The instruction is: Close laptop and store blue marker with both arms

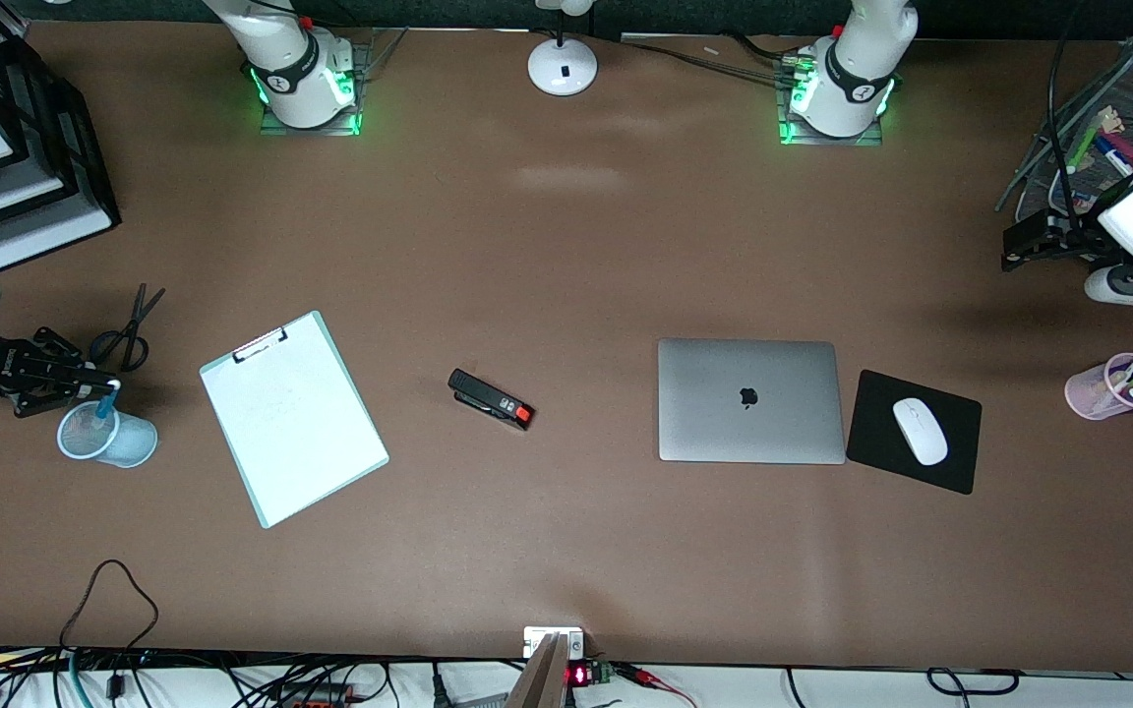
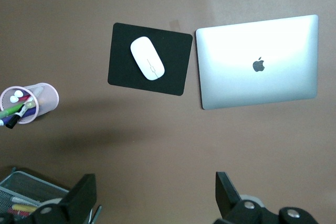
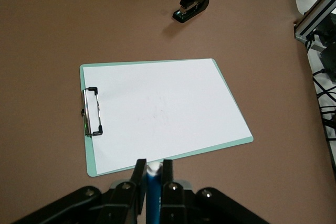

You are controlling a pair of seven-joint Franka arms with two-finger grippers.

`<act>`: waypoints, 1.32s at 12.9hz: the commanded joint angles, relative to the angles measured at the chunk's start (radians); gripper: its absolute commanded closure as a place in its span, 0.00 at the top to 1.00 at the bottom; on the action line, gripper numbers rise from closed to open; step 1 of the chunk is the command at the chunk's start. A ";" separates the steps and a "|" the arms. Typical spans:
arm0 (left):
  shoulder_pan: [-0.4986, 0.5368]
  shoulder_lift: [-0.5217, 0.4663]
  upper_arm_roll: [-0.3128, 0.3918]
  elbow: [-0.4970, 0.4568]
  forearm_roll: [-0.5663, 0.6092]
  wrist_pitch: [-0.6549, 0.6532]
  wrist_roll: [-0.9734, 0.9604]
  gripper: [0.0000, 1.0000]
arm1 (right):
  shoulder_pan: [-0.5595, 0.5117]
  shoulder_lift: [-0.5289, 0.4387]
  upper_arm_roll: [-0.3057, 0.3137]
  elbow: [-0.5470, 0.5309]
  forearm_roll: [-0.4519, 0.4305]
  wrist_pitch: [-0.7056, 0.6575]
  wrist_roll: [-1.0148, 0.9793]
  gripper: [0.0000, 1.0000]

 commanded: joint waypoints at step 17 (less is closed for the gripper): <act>0.002 -0.032 -0.027 0.024 -0.025 -0.036 0.029 1.00 | -0.047 0.010 0.016 0.080 0.006 -0.024 0.202 1.00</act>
